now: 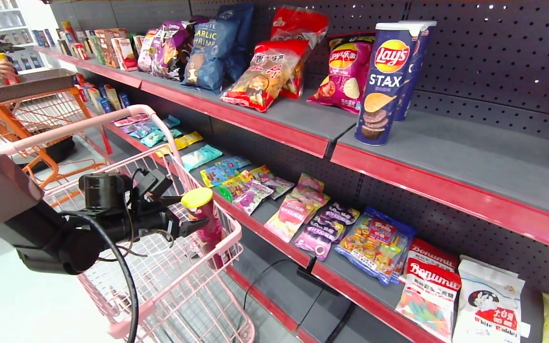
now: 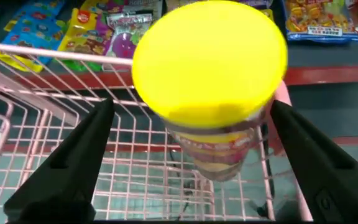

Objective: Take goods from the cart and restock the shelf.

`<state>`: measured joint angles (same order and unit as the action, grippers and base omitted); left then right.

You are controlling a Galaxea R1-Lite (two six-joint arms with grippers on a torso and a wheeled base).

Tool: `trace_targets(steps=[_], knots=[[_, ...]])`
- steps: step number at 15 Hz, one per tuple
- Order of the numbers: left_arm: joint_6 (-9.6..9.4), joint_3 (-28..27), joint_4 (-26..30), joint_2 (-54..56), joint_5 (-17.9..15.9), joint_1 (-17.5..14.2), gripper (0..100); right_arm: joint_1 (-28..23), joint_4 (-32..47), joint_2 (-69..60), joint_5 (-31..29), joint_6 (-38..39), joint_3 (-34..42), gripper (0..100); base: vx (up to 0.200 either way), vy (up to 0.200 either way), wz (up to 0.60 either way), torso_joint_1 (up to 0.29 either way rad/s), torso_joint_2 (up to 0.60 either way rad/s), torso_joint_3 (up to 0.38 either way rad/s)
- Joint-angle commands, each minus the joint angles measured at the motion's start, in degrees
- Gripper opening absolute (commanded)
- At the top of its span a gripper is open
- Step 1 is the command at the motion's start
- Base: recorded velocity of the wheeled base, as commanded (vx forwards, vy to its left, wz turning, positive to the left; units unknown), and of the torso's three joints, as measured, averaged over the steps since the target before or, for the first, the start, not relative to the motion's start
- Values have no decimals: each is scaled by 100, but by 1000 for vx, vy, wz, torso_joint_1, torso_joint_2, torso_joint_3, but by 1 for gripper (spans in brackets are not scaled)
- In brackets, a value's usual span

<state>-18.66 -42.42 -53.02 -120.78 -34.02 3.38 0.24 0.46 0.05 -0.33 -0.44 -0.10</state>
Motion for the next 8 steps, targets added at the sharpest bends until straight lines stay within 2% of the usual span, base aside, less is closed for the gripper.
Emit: trace_targets(steps=[1, 4, 5, 8], knots=[[12, -82, -68, -235, 27, 23, 100, 2, -2, 4, -2, 0, 1, 100, 0, 0, 0, 0, 0, 0], [38, -152, -121, -332, 71, 58, 100, 2, -2, 4, -2, 0, 1, 100, 0, 0, 0, 0, 0, 0], [38, -152, -191, -376, 71, 58, 0, 2, -2, 4, -2, 0, 1, 100, 0, 0, 0, 0, 0, 0], [73, -108, -227, -384, 71, 58, 0, 2, 6, 4, -2, 0, 1, 100, 0, 0, 0, 0, 0, 0]])
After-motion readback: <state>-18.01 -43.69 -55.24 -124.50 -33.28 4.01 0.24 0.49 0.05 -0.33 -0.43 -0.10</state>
